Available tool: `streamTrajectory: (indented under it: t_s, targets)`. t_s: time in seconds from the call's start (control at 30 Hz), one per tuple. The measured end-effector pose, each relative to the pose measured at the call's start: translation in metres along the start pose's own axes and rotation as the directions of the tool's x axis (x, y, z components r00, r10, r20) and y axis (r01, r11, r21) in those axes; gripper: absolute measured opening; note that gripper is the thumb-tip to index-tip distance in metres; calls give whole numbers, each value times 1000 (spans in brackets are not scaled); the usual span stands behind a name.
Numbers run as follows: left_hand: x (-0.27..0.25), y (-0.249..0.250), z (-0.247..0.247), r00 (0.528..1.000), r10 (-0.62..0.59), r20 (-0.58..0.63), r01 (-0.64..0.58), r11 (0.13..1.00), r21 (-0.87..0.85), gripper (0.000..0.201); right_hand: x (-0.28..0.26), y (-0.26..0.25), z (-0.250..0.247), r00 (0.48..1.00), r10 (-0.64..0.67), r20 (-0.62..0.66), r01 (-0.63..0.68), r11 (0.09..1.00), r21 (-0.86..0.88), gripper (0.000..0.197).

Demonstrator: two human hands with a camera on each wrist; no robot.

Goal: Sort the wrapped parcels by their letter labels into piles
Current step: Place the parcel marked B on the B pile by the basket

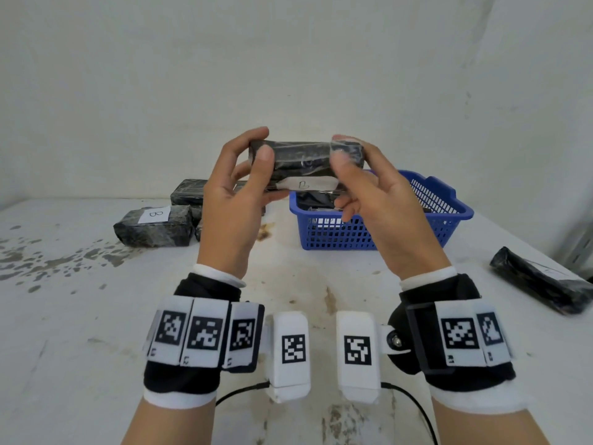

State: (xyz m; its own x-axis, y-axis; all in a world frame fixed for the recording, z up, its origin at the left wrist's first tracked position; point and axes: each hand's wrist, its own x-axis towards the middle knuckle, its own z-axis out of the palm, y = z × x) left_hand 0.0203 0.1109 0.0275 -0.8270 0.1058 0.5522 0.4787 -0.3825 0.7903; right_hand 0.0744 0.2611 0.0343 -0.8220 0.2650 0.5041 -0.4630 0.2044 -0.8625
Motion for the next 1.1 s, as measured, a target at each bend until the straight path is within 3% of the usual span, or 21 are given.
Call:
streamTrajectory:
  t_s: [0.2, 0.47, 0.73, 0.9, 1.03, 1.1]
  targets:
    - [0, -1, 1, 1000, -13, -7, 13, 1000, -12, 21, 2, 2, 1, 999, 20, -33, -18, 997, 74, 26]
    - [-3, 0, 3, 1000, 9, 26, -11, 996, 88, 18, -1, 1, 2, 997, -9, -80, 9, 1000, -6, 14]
    - [-6, -1, 5, 999, 16, 41, -23, 984, 179, 39, -4, -2, 3, 997, -66, -49, 67, 998, 7, 12]
    - [-4, -1, 2, 998, -48, 36, 42, 986, 163, 64, -4, 1, 5, 997, -65, -49, 63, 997, -36, 25]
    - [-5, -1, -1, 999, -39, 23, 33, 974, 224, 53, -3, 3, 5, 997, -32, -72, 30, 999, -31, 46]
    - [-6, -1, 1, 998, -50, 34, 41, 976, 213, 60, -2, 3, 4, 997, -8, -81, 8, 1000, 7, 64]
